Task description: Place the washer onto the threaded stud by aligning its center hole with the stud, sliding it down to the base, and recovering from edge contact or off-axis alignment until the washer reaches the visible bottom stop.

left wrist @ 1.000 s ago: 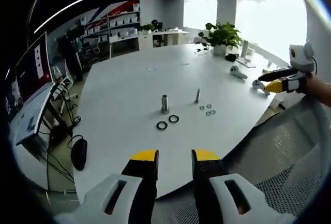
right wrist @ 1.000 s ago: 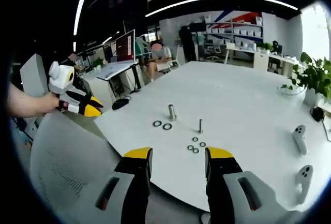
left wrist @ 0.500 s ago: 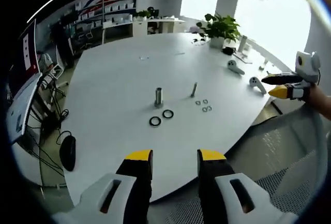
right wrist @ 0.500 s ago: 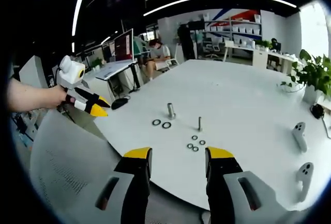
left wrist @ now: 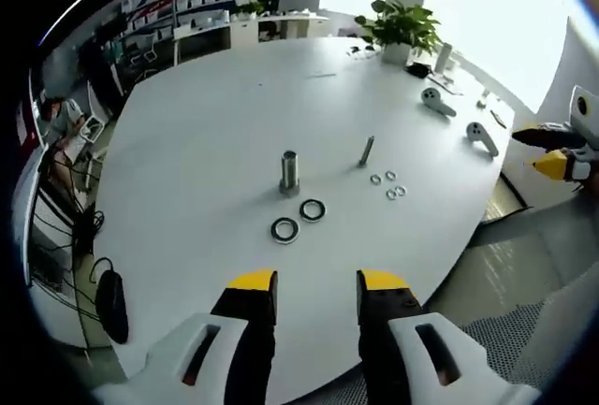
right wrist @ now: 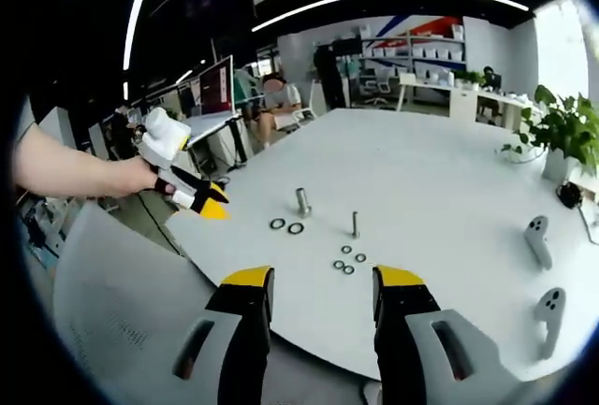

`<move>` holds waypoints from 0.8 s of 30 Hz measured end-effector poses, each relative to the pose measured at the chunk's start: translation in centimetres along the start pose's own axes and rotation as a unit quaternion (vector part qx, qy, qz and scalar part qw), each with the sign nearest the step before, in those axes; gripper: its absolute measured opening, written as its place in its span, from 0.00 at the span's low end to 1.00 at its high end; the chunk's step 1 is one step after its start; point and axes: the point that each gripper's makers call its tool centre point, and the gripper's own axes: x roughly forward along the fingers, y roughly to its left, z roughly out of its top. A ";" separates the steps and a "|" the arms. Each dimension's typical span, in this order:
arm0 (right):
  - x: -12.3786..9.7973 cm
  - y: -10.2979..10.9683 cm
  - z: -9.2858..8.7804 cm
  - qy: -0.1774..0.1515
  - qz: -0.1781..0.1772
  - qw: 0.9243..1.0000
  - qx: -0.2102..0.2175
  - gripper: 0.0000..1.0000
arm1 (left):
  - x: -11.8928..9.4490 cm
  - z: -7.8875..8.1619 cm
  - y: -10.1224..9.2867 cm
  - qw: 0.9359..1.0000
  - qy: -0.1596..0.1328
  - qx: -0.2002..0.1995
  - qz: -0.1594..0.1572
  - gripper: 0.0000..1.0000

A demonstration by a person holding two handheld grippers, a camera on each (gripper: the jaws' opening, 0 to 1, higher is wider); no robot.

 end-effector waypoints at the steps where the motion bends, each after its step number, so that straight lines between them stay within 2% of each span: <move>1: 0.0 0.0 0.0 0.001 0.000 1.000 -0.001 0.44 | 0.5 0.3 0.0 1.000 0.001 0.003 -0.001 0.32; 7: -0.1 -0.3 0.1 -0.003 -0.009 1.000 -0.002 0.44 | 3.2 0.1 0.8 0.998 0.048 0.025 -0.007 0.31; 17: -0.1 -0.4 0.1 -0.003 -0.013 1.000 -0.002 0.44 | 5.3 0.0 1.9 0.997 0.074 0.014 -0.009 0.30; 24: -0.1 -0.5 0.0 0.000 -0.013 1.000 -0.005 0.44 | 6.9 -0.1 2.7 0.994 0.105 0.006 -0.009 0.30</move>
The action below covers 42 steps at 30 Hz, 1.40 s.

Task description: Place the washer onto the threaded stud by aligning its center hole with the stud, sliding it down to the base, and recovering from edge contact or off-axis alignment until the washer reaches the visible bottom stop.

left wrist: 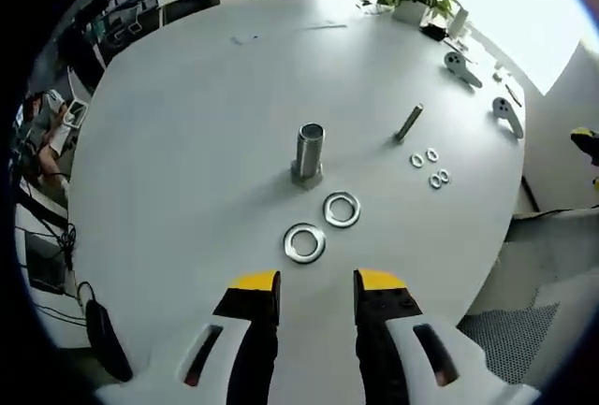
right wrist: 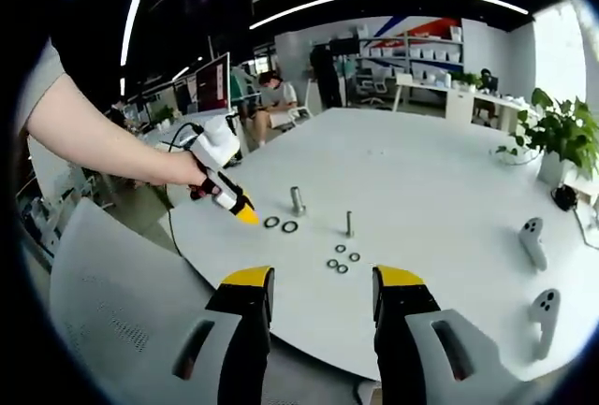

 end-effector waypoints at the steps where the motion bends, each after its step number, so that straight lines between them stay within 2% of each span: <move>1: 0.0 0.0 0.0 0.000 0.000 1.000 0.000 0.44 | 0.3 0.1 0.2 1.000 0.005 0.002 0.001 0.30; 4: 0.0 0.0 0.0 0.001 0.000 1.000 0.000 0.44 | 0.8 0.4 -0.1 1.000 0.012 -0.010 -0.005 0.30; 7: 0.1 0.0 -0.1 0.003 -0.001 1.000 -0.003 0.44 | 1.4 0.5 -0.1 1.000 0.018 -0.005 0.001 0.30; 10: 0.1 -0.1 -0.1 0.004 -0.002 1.000 -0.003 0.44 | 1.9 -0.1 0.6 0.999 0.043 0.004 0.009 0.30; 13: 0.0 -0.2 -0.1 0.003 -0.005 1.000 0.000 0.44 | 2.5 0.2 0.8 0.999 0.047 -0.009 0.005 0.30; 17: -0.1 -0.4 0.0 0.000 -0.009 1.000 -0.001 0.44 | 3.0 0.3 0.5 0.998 0.057 0.018 0.009 0.30; 21: 0.0 -0.5 0.0 -0.001 -0.011 1.000 0.000 0.44 | 3.2 0.7 0.7 0.998 0.055 0.012 0.010 0.29; 23: 0.0 -0.5 0.0 0.000 -0.011 1.000 -0.001 0.44 | 3.3 1.1 0.7 0.999 0.054 -0.005 0.003 0.29; 24: 0.0 -0.5 0.0 0.000 -0.011 1.000 -0.001 0.44 | 3.4 1.1 0.7 0.998 0.057 0.001 0.004 0.28; 27: 0.0 -0.6 0.0 0.000 -0.013 1.000 -0.001 0.44 | 3.4 0.8 1.1 0.995 0.080 0.052 0.017 0.24; 29: 0.0 -0.7 0.0 -0.001 -0.015 1.000 0.000 0.44 | 3.7 1.1 0.9 0.996 0.081 0.041 0.011 0.24; 30: 0.0 -0.7 0.0 -0.001 -0.016 1.000 0.000 0.44 | 3.7 1.0 0.9 0.995 0.087 0.049 0.015 0.24; 34: 0.0 -0.7 0.0 0.001 -0.017 1.000 -0.002 0.44 | 3.6 0.6 0.8 0.987 0.111 0.110 0.027 0.24; 39: 0.0 -0.8 0.0 0.001 -0.019 1.000 -0.001 0.44 | 3.7 0.8 0.8 0.985 0.132 0.108 0.023 0.25; 42: 0.0 -0.8 -0.1 0.001 -0.020 1.000 -0.003 0.44 | 3.6 0.9 0.8 0.983 0.136 0.122 0.022 0.26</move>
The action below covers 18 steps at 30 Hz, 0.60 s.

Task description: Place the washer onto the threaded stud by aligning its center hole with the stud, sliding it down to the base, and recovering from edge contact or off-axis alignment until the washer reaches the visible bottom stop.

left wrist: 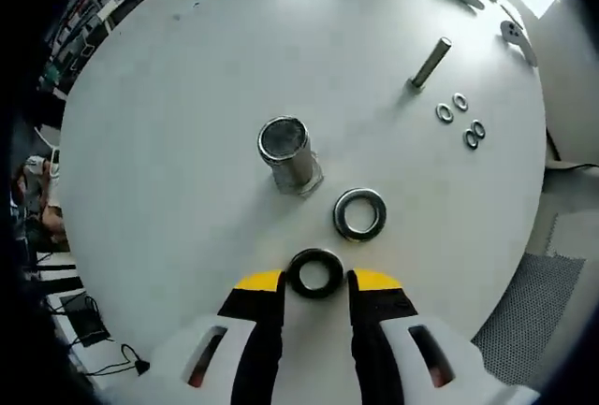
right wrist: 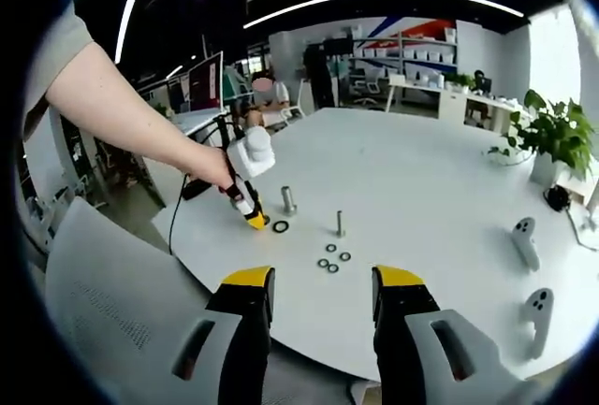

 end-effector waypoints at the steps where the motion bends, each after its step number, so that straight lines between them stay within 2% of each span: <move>1: 0.0 0.0 0.0 0.001 0.000 1.000 -0.001 0.44 | 0.0 0.0 0.0 1.000 -0.002 -0.004 -0.001 0.26; 8: 0.0 0.1 -0.1 0.002 0.001 1.000 -0.002 0.43 | 0.1 0.1 -0.1 1.000 -0.010 0.005 0.001 0.25; 12: 0.0 0.1 -0.1 0.004 0.002 1.000 -0.003 0.43 | 0.2 0.1 -0.2 0.999 -0.002 0.034 -0.004 0.22; 18: 0.1 0.2 -0.2 0.007 0.003 1.000 -0.005 0.43 | 0.2 0.2 -0.2 1.000 -0.001 0.030 -0.004 0.22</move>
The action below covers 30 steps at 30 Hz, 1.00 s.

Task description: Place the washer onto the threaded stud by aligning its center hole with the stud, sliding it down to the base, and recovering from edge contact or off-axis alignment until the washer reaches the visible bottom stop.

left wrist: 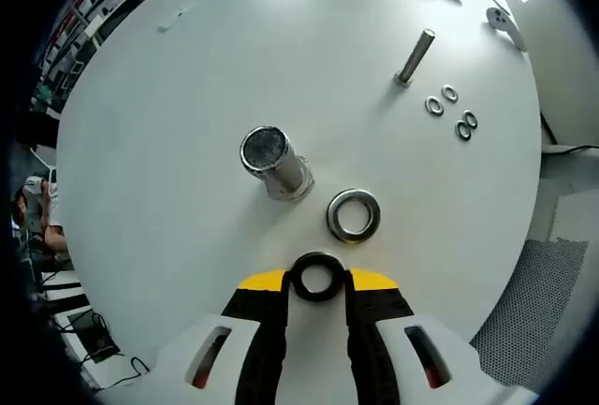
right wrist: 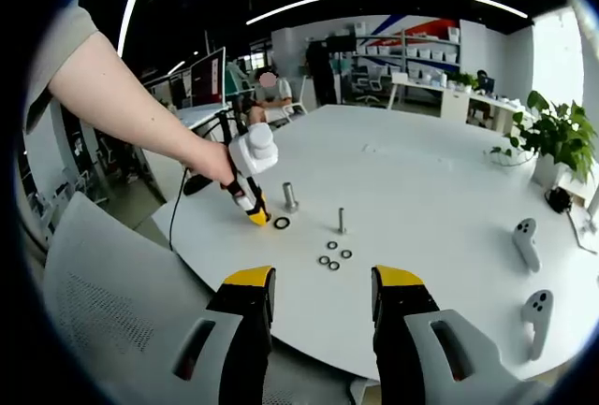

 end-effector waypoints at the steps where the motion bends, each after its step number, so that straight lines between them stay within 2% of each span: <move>1: 0.0 0.0 0.0 0.000 0.000 1.000 0.001 0.43 | 0.0 0.0 0.0 1.000 0.000 0.000 0.000 0.22; 10: -0.1 -0.1 0.0 -0.002 -0.002 1.000 0.002 0.43 | 0.0 0.0 0.0 1.000 -0.004 0.000 0.001 0.21; 16: 0.0 -0.1 0.0 -0.001 -0.002 1.000 0.001 0.43 | 0.0 -0.1 0.1 1.000 -0.029 -0.003 0.003 0.19; 22: -0.1 -0.2 0.0 -0.003 -0.004 1.000 0.003 0.43 | -0.1 0.1 -0.1 1.000 -0.024 0.019 0.008 0.19; 24: -0.1 -0.2 0.0 -0.003 -0.005 1.000 0.003 0.43 | -0.1 0.4 -0.2 0.999 -0.032 0.029 0.014 0.19; 30: -0.1 -0.2 0.0 -0.003 -0.006 1.000 0.003 0.43 | -0.1 0.5 -0.3 0.999 -0.034 0.035 0.014 0.19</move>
